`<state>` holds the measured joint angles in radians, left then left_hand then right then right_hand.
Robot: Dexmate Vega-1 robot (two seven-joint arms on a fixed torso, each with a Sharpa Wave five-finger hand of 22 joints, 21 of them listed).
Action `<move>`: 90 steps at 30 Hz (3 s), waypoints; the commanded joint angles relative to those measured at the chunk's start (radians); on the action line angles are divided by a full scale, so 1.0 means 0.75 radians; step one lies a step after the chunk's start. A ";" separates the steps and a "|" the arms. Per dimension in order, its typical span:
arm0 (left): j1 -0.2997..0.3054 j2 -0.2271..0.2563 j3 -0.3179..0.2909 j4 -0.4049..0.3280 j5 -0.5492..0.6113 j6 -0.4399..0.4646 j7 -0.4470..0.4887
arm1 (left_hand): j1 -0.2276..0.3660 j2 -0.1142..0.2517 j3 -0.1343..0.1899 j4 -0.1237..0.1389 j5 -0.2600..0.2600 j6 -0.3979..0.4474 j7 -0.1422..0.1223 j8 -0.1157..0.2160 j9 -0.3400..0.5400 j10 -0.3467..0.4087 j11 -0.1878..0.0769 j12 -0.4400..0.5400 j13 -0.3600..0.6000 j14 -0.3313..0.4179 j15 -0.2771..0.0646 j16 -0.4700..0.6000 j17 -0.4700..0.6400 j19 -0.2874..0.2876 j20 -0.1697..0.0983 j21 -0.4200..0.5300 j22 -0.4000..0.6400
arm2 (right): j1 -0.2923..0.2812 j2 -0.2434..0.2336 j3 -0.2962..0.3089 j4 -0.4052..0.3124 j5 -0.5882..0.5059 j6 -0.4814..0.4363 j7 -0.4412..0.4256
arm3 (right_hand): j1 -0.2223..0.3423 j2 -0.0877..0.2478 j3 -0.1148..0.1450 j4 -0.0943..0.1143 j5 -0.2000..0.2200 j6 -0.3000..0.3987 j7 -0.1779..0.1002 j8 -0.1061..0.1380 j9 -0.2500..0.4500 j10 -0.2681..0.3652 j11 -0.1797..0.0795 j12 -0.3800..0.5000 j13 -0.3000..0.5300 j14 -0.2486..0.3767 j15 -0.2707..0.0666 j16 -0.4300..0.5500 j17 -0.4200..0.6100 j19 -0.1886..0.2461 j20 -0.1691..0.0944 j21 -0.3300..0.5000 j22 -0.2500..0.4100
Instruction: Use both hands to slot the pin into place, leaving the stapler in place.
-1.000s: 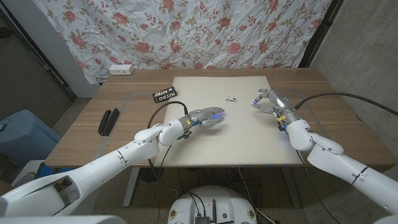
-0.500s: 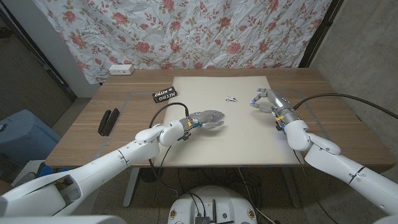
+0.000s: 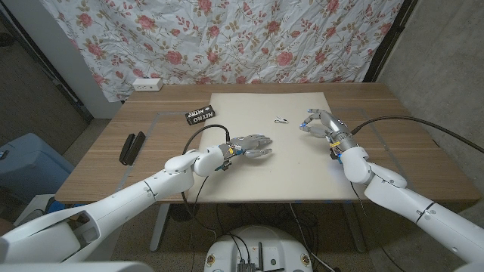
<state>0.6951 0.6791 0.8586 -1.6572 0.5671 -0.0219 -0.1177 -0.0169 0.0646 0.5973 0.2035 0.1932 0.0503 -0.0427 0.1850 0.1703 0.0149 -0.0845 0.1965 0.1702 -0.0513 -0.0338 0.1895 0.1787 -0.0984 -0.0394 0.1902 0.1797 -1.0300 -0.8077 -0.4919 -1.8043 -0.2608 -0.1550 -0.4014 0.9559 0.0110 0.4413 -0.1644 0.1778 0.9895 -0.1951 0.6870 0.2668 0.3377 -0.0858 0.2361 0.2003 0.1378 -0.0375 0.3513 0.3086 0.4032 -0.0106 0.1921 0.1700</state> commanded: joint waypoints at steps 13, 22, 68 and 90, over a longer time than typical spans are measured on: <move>0.015 0.014 0.003 -0.027 0.004 0.038 -0.033 | -0.010 0.155 -0.017 0.001 0.006 0.015 0.009 0.001 0.003 0.009 0.003 0.001 0.002 0.006 -0.052 0.004 0.006 -0.011 -0.142 0.007 0.001 | 0.032 0.106 -0.072 0.051 -0.002 0.005 -0.059 | 0.010 0.000 -0.002 -0.002 0.008 0.052 -0.030 -0.004 -0.003 0.022 -0.004 -0.008 -0.001 0.004 -0.032 0.004 0.004 -0.026 0.008 -0.007 0.002; 0.013 0.018 0.007 -0.032 0.019 0.038 -0.035 | -0.010 0.156 -0.023 0.000 0.006 0.019 0.010 0.001 0.003 0.012 0.004 0.001 0.002 0.006 -0.051 0.003 0.006 -0.012 -0.142 0.008 0.001 | 0.047 0.122 -0.095 0.084 0.010 0.008 -0.046 | 0.010 -0.004 -0.004 -0.003 0.009 0.060 -0.029 -0.007 -0.008 0.025 -0.003 -0.010 -0.001 0.003 -0.028 0.003 0.003 -0.033 0.009 -0.007 0.002; 0.015 0.034 0.003 -0.050 0.034 0.041 -0.076 | -0.006 0.163 -0.049 -0.002 0.011 0.026 0.012 -0.004 0.003 0.007 0.006 -0.009 0.002 0.007 -0.048 -0.002 0.004 -0.012 -0.135 0.013 0.000 | 0.051 0.109 -0.148 0.120 -0.018 -0.017 -0.051 | 0.042 -0.050 0.008 -0.009 0.007 0.148 -0.034 -0.060 -0.074 -0.141 -0.003 -0.061 -0.010 -0.170 0.040 -0.087 -0.015 -0.213 0.027 -0.027 -0.001; 0.031 0.039 0.003 -0.070 0.034 0.064 -0.092 | -0.002 0.166 -0.054 -0.005 0.014 0.026 0.010 -0.005 0.004 0.004 0.009 -0.010 0.003 0.019 -0.045 0.000 0.003 -0.008 -0.136 0.015 -0.001 | 0.057 0.098 -0.161 0.147 -0.024 -0.007 -0.032 | 0.060 -0.081 0.018 -0.011 0.008 0.172 -0.033 -0.098 -0.088 -0.123 -0.034 -0.055 -0.016 -0.190 -0.012 -0.118 -0.052 -0.390 0.022 -0.032 -0.005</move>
<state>0.7127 0.7076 0.8603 -1.7028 0.5936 0.0179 -0.1802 -0.0168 0.0646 0.5616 0.1979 0.2003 0.0625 -0.0304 0.1809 0.1699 0.0245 -0.0767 0.1876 0.1700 -0.0389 -0.0356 0.1850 0.1788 -0.1050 -0.0391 0.1939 0.1750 -0.9886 -0.7320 -0.6074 -1.7068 -0.2727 -0.1676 -0.4253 0.9937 -0.0383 0.4464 -0.1739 0.1808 1.0786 -0.1908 0.6173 0.1982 0.2480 -0.1043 0.1925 0.1858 0.0107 -0.0322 0.2684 0.2697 0.1190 0.0062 0.1658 0.1628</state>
